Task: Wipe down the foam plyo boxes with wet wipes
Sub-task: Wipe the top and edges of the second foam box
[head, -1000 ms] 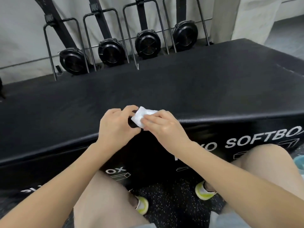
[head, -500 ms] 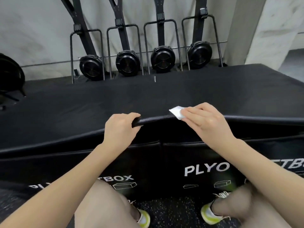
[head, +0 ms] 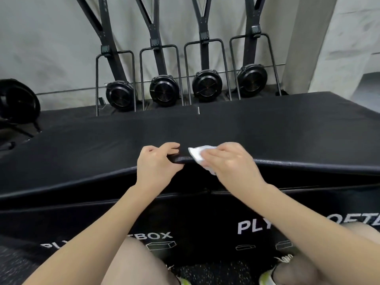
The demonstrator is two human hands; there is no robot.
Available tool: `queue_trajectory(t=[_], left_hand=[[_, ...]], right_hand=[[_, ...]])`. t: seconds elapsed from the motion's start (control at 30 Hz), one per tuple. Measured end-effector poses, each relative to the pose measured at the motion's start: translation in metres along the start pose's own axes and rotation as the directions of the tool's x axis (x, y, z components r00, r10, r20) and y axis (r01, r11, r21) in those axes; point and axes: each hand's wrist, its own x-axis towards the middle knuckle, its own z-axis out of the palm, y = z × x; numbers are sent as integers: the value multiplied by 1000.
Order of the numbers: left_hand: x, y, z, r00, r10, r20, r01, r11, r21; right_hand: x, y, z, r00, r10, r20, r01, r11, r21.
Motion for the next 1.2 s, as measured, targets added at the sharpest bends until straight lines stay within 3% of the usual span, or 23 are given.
queue_trajectory(t=[0.27,0.4,0.5,0.63,0.77,0.93,1.03,1.13,1.2], left_hand=[[-12,-7,11,999,-9,31,8,998,57],[-25,-14,28,980,166,113,-188,958,216],[-36,-23,50,899,241,365,-347,902,258],[-43,-16,71,745,101,659,-391,867,309],[-36,23,90,707,179,684,-335,937,101],[-7,76,147,608,291,739,-433,901,1],[24,96,183,592,240,769,-456,887,75],[52,97,209,608,74,791,-386,898,213],[62,92,219,567,-38,823,-320,910,263]], right_hand=[[-119,92,-76,998,48,44,-43,992,-118],[-156,108,-82,942,274,193,-285,958,27],[-173,115,-73,883,251,397,-288,957,35],[-185,122,-70,857,41,514,-74,996,45],[-207,142,-79,876,51,479,-92,994,63],[-199,164,-70,862,81,500,-109,994,29],[-183,190,-36,804,138,578,-140,989,-42],[-163,232,16,738,163,654,-86,985,-148],[-144,254,42,692,174,700,-46,979,-198]])
